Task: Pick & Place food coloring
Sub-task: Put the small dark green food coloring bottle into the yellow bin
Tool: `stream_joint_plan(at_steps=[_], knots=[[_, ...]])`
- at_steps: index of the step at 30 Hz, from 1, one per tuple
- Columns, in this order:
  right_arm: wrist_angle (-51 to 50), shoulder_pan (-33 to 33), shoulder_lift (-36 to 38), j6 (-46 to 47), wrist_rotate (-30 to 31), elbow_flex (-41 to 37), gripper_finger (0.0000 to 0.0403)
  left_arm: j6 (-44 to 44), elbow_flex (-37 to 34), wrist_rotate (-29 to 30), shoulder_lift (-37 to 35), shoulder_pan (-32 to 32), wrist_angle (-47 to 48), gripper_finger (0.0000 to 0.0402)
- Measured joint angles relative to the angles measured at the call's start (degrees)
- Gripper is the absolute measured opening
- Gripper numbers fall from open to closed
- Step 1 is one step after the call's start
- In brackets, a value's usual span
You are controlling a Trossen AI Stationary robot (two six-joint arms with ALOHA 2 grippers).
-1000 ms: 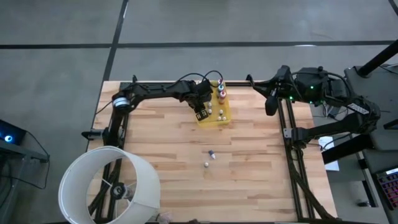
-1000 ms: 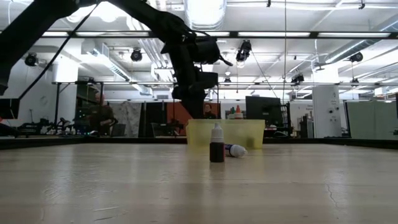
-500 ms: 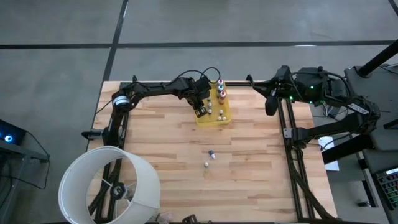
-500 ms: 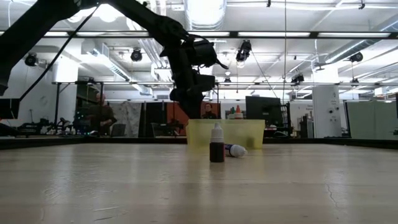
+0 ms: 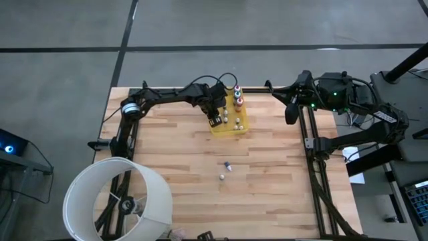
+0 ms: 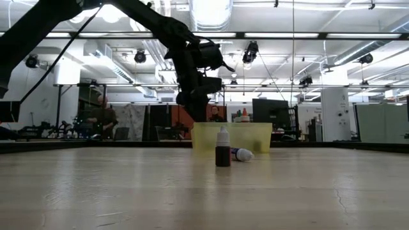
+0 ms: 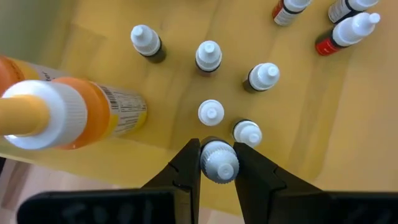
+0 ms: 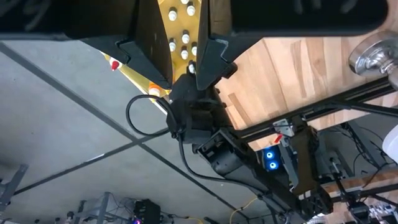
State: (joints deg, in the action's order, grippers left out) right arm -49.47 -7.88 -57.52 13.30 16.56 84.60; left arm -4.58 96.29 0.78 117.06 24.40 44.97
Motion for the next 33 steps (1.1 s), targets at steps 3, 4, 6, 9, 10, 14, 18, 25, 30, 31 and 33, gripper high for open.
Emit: stream_joint_plan(at_steps=[3, 4, 6, 9, 10, 14, 18, 25, 30, 31, 33], knots=[[0.02, 0.00, 0.00, 0.00, 0.00, 0.00, 0.0064, -0.07, -0.02, 0.00, 0.23, 0.00, 0.07, 0.0053], [0.01, 0.00, 0.00, -0.01, 0.01, 0.00, 0.0064, -0.29, -0.02, -0.02, 0.26, 0.00, 0.07, 0.0053], [0.02, 0.00, 0.00, -0.01, 0.00, 0.00, 0.0064, -0.75, -0.02, -0.02, 0.26, 0.00, 0.04, 0.0053], [0.01, 0.00, 0.00, -0.02, 0.00, 0.00, 0.0064, -0.79, -0.02, 0.04, 0.26, 0.06, 0.04, 0.0053], [0.00, 0.00, 0.00, -0.13, 0.00, 0.00, 0.0064, -0.79, -0.02, 0.04, 0.26, 0.15, 0.04, 0.0053], [0.00, 0.00, 0.00, -0.26, 0.00, 0.00, 0.0064, -0.81, -0.02, 0.07, 0.26, 0.24, 0.04, 0.0053], [0.00, -0.02, 0.00, -0.45, 0.00, 0.00, 0.0064, -0.81, 0.12, 0.13, 0.73, 0.25, -0.22, 0.0053], [0.00, -0.02, 0.00, -0.46, 0.00, -0.02, 0.0063, -0.81, 0.87, -0.07, 2.16, 0.26, 0.24, 0.0053], [-0.02, -0.02, 0.02, -0.45, 0.00, -0.02, 0.0065, -1.05, 0.94, -0.15, 2.16, 0.26, 0.28, 0.0053], [-0.01, -0.02, 0.02, -0.46, 0.00, -0.02, 0.0066, -1.11, 0.94, -0.23, 2.16, 0.26, 0.26, 0.0053], [-0.01, -0.02, 0.02, -0.46, 0.00, -0.02, 0.0066, -1.31, 0.92, -0.39, 2.16, 0.28, 0.26, 0.0053]])
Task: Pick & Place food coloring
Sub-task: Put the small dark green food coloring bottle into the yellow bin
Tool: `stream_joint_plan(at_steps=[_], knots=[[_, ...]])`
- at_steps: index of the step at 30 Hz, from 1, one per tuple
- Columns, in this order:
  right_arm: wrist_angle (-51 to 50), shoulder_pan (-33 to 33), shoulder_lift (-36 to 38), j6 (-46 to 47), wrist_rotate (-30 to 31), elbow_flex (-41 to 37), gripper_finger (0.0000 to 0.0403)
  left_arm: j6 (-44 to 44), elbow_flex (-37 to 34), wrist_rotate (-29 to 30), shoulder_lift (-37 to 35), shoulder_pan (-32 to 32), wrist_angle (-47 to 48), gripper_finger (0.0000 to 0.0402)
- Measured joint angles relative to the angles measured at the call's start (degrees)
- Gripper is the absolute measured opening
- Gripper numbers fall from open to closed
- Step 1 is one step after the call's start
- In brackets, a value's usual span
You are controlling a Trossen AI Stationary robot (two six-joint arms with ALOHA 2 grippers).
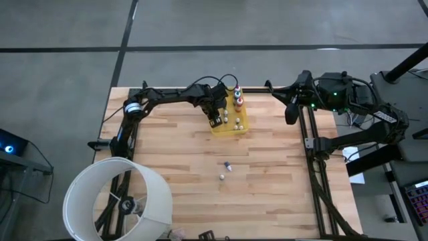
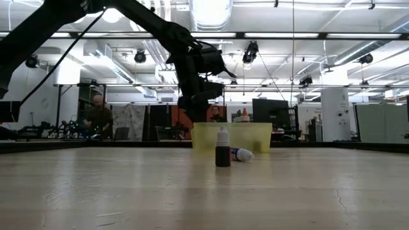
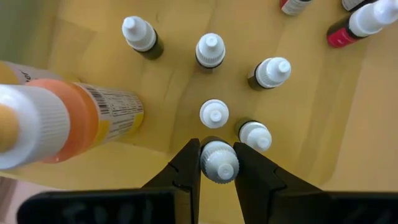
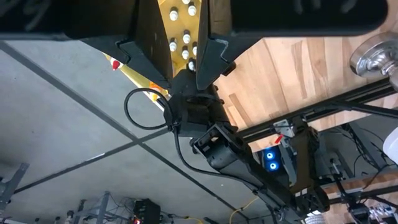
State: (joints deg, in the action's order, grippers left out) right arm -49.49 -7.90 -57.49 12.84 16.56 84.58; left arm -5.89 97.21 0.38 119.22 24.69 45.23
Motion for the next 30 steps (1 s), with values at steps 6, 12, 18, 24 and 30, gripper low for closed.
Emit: stream_joint_plan(at_steps=[6, 12, 18, 24, 30], knots=[[-0.01, 0.00, 0.00, 0.02, -0.02, 0.00, 0.0065, 0.30, 0.02, -0.11, 0.91, -0.01, -0.34, 0.0053], [-0.01, 0.02, 0.02, 0.22, -0.11, 0.00, 0.0072, 0.42, 0.02, -0.18, 1.40, -0.02, -0.66, 0.0053], [0.01, 0.02, 0.02, 0.22, -0.15, 0.00, 0.0077, 0.47, 0.02, -0.29, 1.40, -0.02, -0.69, 0.0053], [0.01, 0.02, 0.02, 0.07, -0.22, 0.00, 0.0071, 1.46, 0.02, -0.26, 1.40, 0.02, -0.46, 0.0053], [0.01, 0.02, 0.02, 0.07, -0.22, 0.00, 0.0070, 1.86, 0.02, -0.26, 1.40, 0.09, -0.37, 0.0053]])
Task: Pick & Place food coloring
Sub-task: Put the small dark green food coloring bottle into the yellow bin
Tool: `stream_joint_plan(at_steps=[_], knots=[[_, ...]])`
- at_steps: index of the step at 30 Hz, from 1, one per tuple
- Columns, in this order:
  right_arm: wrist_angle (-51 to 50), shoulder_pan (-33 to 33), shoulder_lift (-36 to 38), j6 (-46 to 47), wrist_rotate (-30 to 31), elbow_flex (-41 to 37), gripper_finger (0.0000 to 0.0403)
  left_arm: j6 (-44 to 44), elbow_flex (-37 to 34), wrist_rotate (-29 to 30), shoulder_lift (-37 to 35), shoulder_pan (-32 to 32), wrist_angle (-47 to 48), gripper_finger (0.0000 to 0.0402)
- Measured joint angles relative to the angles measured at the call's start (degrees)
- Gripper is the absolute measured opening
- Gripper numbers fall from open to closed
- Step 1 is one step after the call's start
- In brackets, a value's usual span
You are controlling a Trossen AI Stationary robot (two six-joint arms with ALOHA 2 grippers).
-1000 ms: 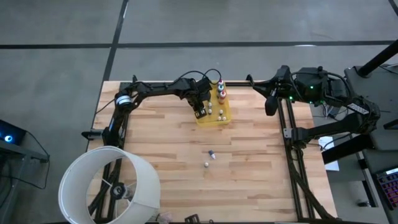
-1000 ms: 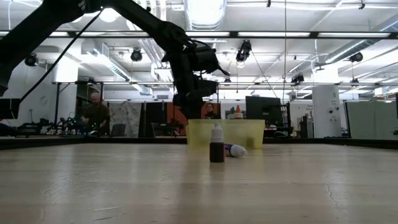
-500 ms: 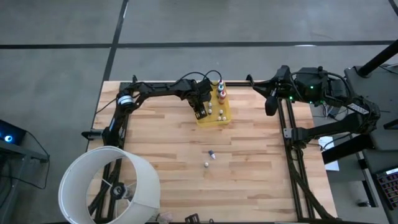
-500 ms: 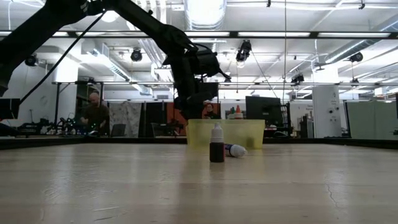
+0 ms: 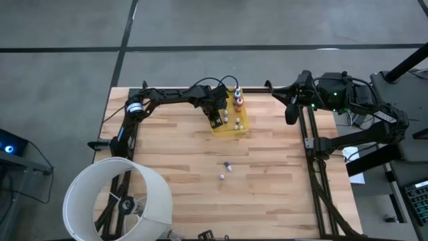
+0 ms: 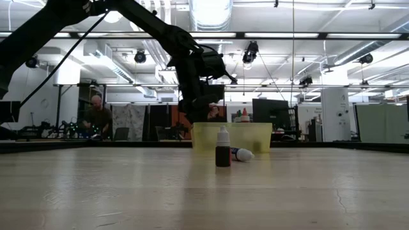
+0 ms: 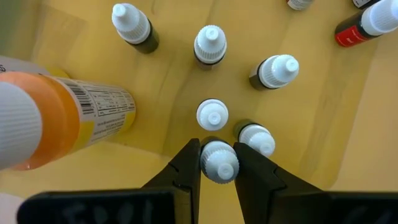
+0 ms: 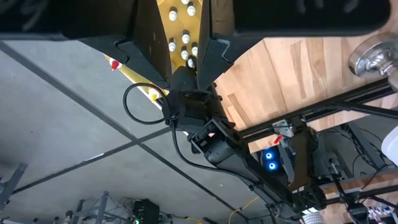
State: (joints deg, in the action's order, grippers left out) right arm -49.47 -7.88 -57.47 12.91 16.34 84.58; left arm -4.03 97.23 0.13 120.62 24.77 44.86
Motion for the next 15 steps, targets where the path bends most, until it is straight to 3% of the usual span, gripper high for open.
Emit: stream_joint_plan(at_steps=[15], knots=[[0.00, 0.00, 0.00, 0.17, -0.02, 0.00, 0.0075, 0.24, -0.02, -1.19, 0.00, -0.02, -0.04, 0.0086]])
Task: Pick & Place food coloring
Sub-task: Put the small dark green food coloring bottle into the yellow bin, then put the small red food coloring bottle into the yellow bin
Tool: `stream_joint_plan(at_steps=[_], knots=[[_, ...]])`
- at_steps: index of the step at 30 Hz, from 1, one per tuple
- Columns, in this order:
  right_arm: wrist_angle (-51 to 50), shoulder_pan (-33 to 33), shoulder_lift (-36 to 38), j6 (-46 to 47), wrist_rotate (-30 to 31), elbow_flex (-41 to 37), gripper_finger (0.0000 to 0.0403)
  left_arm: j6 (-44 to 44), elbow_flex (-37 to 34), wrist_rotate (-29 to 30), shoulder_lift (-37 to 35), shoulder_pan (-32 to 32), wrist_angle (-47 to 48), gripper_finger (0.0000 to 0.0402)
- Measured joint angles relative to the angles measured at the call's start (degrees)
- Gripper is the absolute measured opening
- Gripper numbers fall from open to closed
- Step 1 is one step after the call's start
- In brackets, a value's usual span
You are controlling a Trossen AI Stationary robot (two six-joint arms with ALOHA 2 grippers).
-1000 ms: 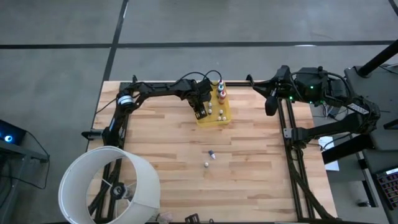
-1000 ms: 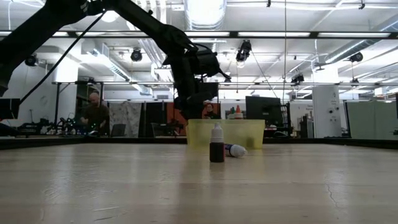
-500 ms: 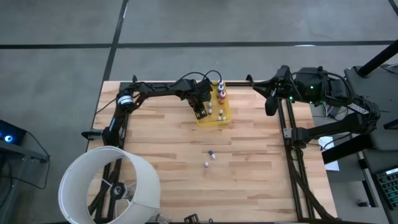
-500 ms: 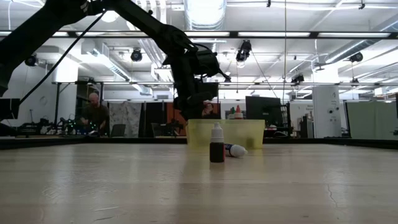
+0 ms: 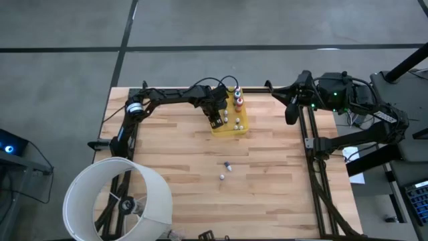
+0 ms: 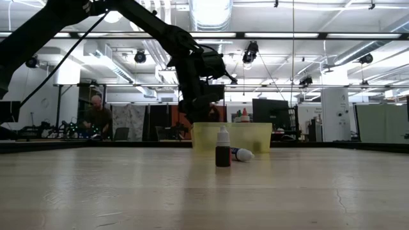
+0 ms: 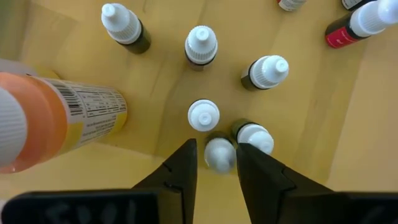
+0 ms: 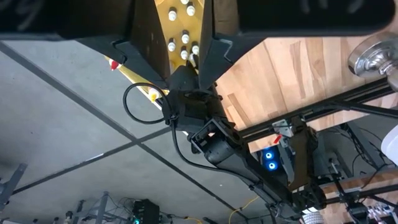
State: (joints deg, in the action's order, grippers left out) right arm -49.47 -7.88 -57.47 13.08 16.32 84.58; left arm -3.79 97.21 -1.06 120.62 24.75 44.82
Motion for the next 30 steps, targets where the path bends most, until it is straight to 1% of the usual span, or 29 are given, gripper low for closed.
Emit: stream_joint_plan(at_steps=[7, 13, 16, 24, 30], knots=[[0.00, 0.00, 0.00, -0.03, 0.01, 0.00, 0.0068, 0.22, 0.00, 0.00, 0.02, 0.02, 0.00, 0.0089], [0.01, 0.00, 0.00, -0.22, 0.02, 0.00, 0.0075, 0.20, -0.01, 0.02, 0.02, 0.02, 0.18, 0.0090], [0.01, 0.00, 0.00, -0.22, 0.02, 0.00, 0.0078, 0.11, 1.00, 0.04, -0.11, 0.02, 2.21, 0.0090], [0.02, 0.00, 0.02, -0.22, 0.02, 0.00, 0.0074, 0.15, 7.45, 0.95, -0.55, 0.04, 9.02, 0.0090], [0.00, 0.00, 0.02, -0.24, 0.02, 0.00, 0.0068, 3.22, 14.82, 0.58, -0.55, -0.67, 15.78, 0.0090]])
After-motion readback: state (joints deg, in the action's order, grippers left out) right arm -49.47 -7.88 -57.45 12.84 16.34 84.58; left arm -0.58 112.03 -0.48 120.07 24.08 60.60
